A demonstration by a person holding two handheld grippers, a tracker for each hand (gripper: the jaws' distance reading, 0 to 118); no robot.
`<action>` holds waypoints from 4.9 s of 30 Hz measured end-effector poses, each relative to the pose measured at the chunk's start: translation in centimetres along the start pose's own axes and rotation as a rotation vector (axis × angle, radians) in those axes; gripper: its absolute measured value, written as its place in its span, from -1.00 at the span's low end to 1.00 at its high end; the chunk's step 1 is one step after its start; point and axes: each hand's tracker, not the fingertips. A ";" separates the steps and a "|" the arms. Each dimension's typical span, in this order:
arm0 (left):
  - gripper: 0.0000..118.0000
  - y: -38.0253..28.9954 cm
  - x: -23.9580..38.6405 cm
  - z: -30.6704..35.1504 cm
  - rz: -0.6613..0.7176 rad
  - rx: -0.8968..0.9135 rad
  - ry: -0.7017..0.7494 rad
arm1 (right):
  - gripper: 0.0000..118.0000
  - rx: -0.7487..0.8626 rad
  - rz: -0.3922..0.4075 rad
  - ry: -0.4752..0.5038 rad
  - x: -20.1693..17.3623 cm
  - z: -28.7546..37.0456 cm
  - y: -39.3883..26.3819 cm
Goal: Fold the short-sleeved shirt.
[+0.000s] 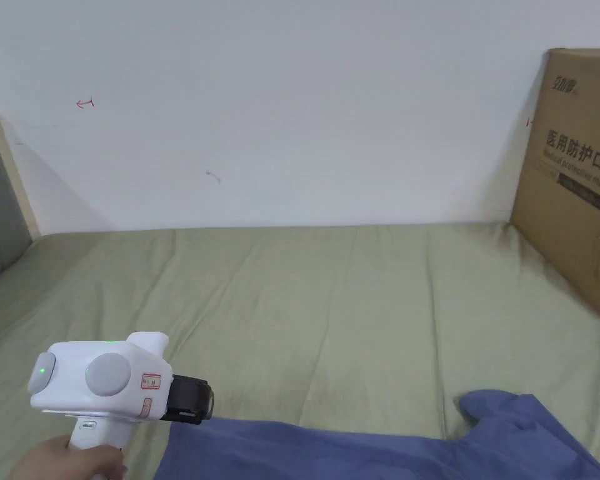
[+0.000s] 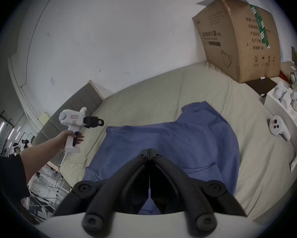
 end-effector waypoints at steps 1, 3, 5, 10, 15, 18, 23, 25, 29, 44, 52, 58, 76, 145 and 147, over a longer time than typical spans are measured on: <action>0.80 0.3 -0.5 -1.1 0.004 0.003 0.001 | -1.00 -0.010 0.000 0.000 0.0 -0.4 0.0; 0.78 0.5 -1.2 -3.7 0.026 -0.058 0.009 | -1.00 -0.036 -0.008 -0.001 0.3 -1.5 -0.3; 0.78 0.2 -1.5 -5.8 0.021 -0.088 0.040 | -1.00 -0.059 -0.019 0.001 1.2 -2.2 -0.6; 0.93 -0.9 -2.1 -9.7 0.022 -0.141 0.010 | -1.00 -0.097 -0.023 0.016 1.2 -3.4 -1.2; 1.00 -2.0 -1.3 -10.3 0.041 -0.095 0.041 | -1.00 -0.115 -0.036 0.014 2.0 -3.8 -2.2; 0.78 -1.3 0.1 -9.3 0.034 -0.108 0.098 | -1.00 -0.122 -0.050 0.014 1.8 -3.8 -2.3; -0.98 -2.4 2.6 -5.9 -0.105 0.017 0.146 | -1.00 -0.114 -0.051 0.011 2.6 -3.1 -2.6; -0.98 -2.9 2.7 -4.7 -0.110 0.037 0.151 | -1.00 -0.076 -0.048 0.020 2.6 -3.1 -1.5; -0.98 -2.6 0.7 -2.5 0.000 0.086 0.050 | -1.00 0.002 -0.020 0.033 5.3 -5.2 4.9; -0.98 -4.8 -0.5 1.3 -0.017 0.069 0.059 | 0.83 -0.607 -0.014 -0.546 19.6 -24.6 13.5; -0.98 -5.6 -0.2 1.0 -0.065 0.034 0.077 | 0.80 -0.601 -0.079 -0.491 19.9 -24.7 11.5; -0.98 -6.1 -0.3 1.7 -0.063 0.027 0.076 | -1.00 -0.596 0.083 -0.463 16.6 -23.8 11.6; -0.98 1.7 1.7 20.2 -0.019 0.336 0.047 | -1.00 -0.060 0.143 -0.346 4.7 -6.4 24.5; 0.69 -33.7 1.4 19.5 0.080 0.048 -0.124 | 0.60 -0.205 -0.028 -0.436 10.1 8.9 -9.8; 0.69 -32.8 2.3 22.1 0.084 0.154 -0.175 | 0.60 -0.156 0.013 -0.365 7.5 10.0 -8.5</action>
